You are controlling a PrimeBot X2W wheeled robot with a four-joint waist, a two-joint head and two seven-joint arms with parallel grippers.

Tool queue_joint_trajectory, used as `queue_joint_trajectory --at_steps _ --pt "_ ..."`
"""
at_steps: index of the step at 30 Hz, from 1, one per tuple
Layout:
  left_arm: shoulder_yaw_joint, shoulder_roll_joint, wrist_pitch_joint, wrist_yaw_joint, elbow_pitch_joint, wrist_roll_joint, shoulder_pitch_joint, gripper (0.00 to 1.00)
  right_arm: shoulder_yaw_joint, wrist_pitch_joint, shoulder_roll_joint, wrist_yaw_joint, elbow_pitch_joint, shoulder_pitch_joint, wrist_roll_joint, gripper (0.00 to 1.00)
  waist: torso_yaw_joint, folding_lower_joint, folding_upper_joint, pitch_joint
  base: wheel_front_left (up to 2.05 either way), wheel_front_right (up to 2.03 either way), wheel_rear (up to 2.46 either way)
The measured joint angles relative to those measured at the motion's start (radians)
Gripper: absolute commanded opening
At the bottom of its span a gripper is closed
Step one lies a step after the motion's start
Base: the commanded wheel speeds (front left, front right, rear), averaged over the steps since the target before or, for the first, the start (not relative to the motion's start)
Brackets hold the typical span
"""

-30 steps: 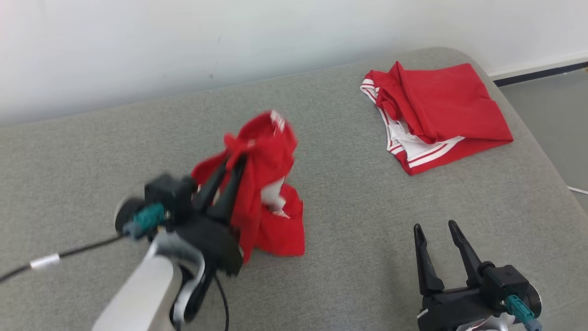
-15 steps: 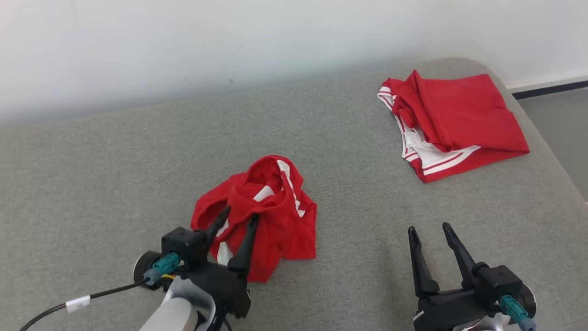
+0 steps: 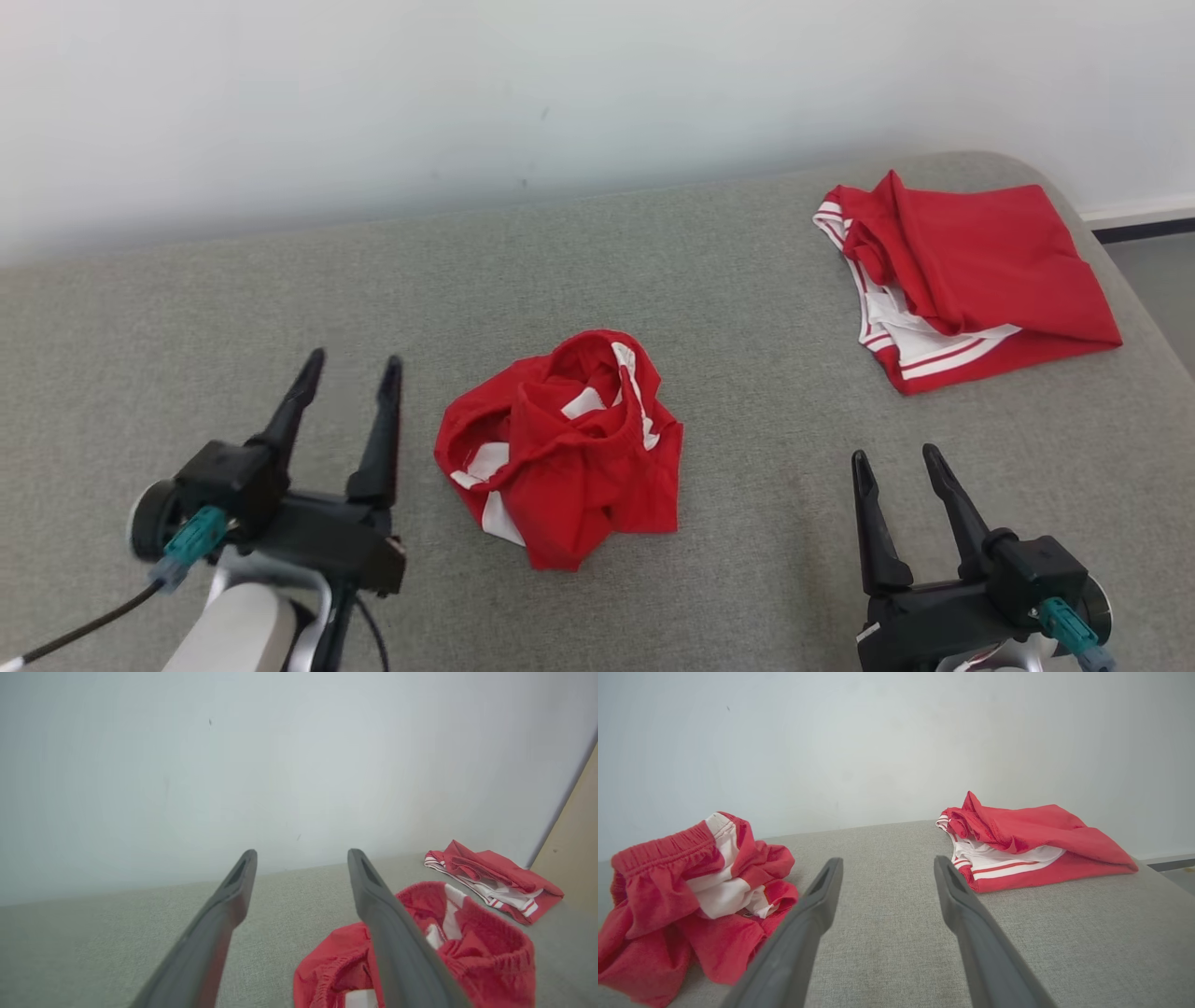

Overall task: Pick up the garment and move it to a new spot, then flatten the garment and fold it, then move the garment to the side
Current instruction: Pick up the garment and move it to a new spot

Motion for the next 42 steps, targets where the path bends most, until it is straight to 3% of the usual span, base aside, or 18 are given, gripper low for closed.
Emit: queue_joint_trajectory --at_steps 7,11,14,20,22,25,31,42 --pt "0.105 0.042 -0.005 0.043 -0.085 0.035 0.14 1.0 -0.001 0.0 0.0 0.0 -0.018 0.008 0.0 1.0 0.028 0.0 0.0001 -0.007 0.0 0.0 0.0" --pt "0.169 0.033 -0.006 0.054 -0.132 0.062 0.229 1.0 -0.006 0.0 0.0 0.0 -0.026 0.008 -0.001 1.0 0.04 0.0 0.0001 -0.003 0.0 0.0 0.0" --pt "0.238 -0.011 -0.006 0.05 -0.181 0.07 0.289 1.0 -0.011 0.0 0.0 0.0 -0.028 0.009 -0.002 1.0 0.05 0.0 0.0 -0.003 0.0 0.0 0.0" --pt "0.361 -0.087 -0.006 -0.005 -0.212 0.133 0.395 1.0 -0.006 0.0 0.0 0.0 -0.025 0.016 -0.003 1.0 0.069 0.0 0.0 -0.006 0.0 0.0 0.0" --pt "0.374 -0.099 -0.006 -0.016 -0.212 0.146 0.405 1.0 -0.005 0.0 0.0 0.0 -0.023 0.016 -0.003 1.0 0.071 0.0 0.0001 -0.008 0.0 0.0 0.0" --pt "0.414 -0.145 -0.006 -0.067 -0.208 0.204 0.432 1.0 -0.002 0.0 0.0 0.0 -0.017 0.019 -0.001 1.0 0.08 -0.0001 0.0 -0.015 0.0 0.0 0.0" --pt "0.465 -0.199 -0.006 -0.109 -0.193 0.261 0.453 1.0 0.006 0.0 0.0 0.0 -0.012 0.024 -0.001 1.0 0.085 -0.0001 0.0 -0.026 0.0 0.0 0.0" --pt "0.524 -0.248 -0.007 -0.143 -0.179 0.336 0.477 1.0 0.016 0.0 0.0 0.0 -0.002 0.045 0.0 1.0 0.084 0.0 0.0 -0.051 0.0 0.0 0.0"
